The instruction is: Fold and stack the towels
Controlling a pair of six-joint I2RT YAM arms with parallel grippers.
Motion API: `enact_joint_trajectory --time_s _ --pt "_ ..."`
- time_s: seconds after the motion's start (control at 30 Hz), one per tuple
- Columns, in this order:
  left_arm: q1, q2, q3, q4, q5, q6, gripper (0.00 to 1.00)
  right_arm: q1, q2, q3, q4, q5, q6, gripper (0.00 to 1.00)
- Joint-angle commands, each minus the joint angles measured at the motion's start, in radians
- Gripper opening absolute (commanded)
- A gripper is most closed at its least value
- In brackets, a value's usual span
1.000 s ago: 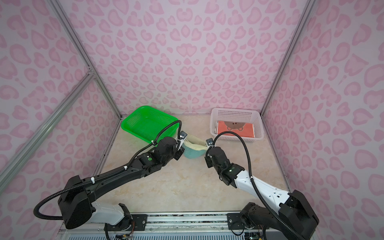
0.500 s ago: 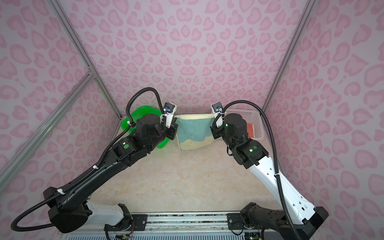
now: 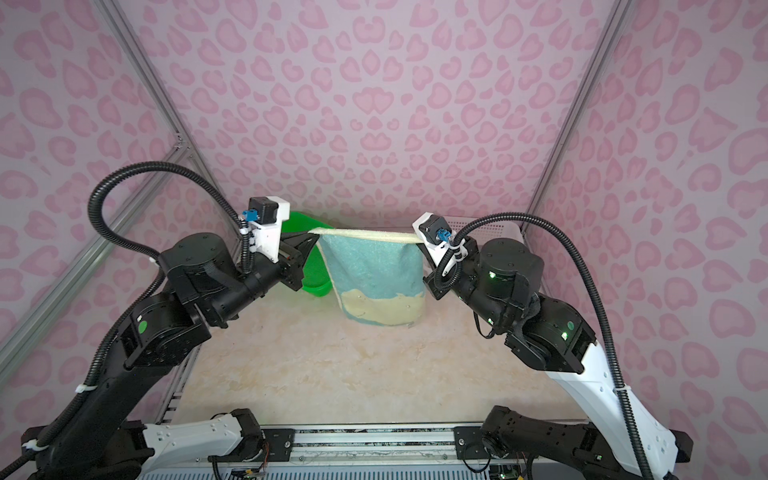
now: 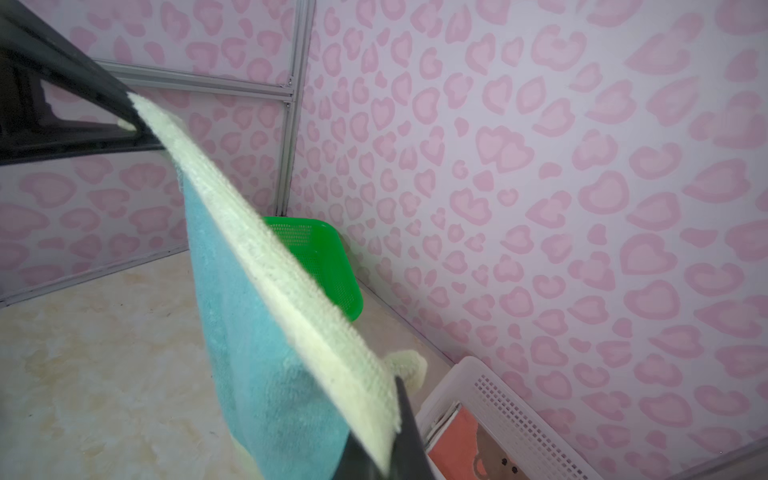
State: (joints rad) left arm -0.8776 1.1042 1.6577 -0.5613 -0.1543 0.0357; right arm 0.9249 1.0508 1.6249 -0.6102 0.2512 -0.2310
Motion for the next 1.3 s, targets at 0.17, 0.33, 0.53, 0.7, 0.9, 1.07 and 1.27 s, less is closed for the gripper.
enact_joint_trajectory --time_s 0.17,0.33,0.53,0.7,0.9,1.07,1.27 --pt "0.005 -0.071 -0.131 -0.036 -0.077 -0.150 0.02 0.055 -0.037 -0.108 -0.016 0.127 0.026 0.00" --pt "0.025 0.036 -0.164 -0.045 -0.228 -0.137 0.02 -0.040 0.014 -0.172 0.006 0.114 0.043 0.00" --pt "0.130 0.254 -0.131 0.008 -0.362 -0.105 0.02 -0.261 0.118 -0.259 0.103 -0.051 0.093 0.00" --pt "0.190 0.428 -0.111 0.045 -0.409 -0.106 0.02 -0.371 0.231 -0.350 0.223 -0.127 0.124 0.00" --pt "0.199 0.535 -0.134 0.083 -0.416 -0.115 0.02 -0.420 0.335 -0.409 0.303 -0.169 0.166 0.00" --pt "0.198 0.551 -0.142 0.084 -0.390 -0.124 0.02 -0.422 0.340 -0.428 0.315 -0.186 0.181 0.00" --pt "0.198 0.496 -0.177 0.116 -0.357 -0.128 0.02 -0.421 0.277 -0.453 0.318 -0.191 0.189 0.00"
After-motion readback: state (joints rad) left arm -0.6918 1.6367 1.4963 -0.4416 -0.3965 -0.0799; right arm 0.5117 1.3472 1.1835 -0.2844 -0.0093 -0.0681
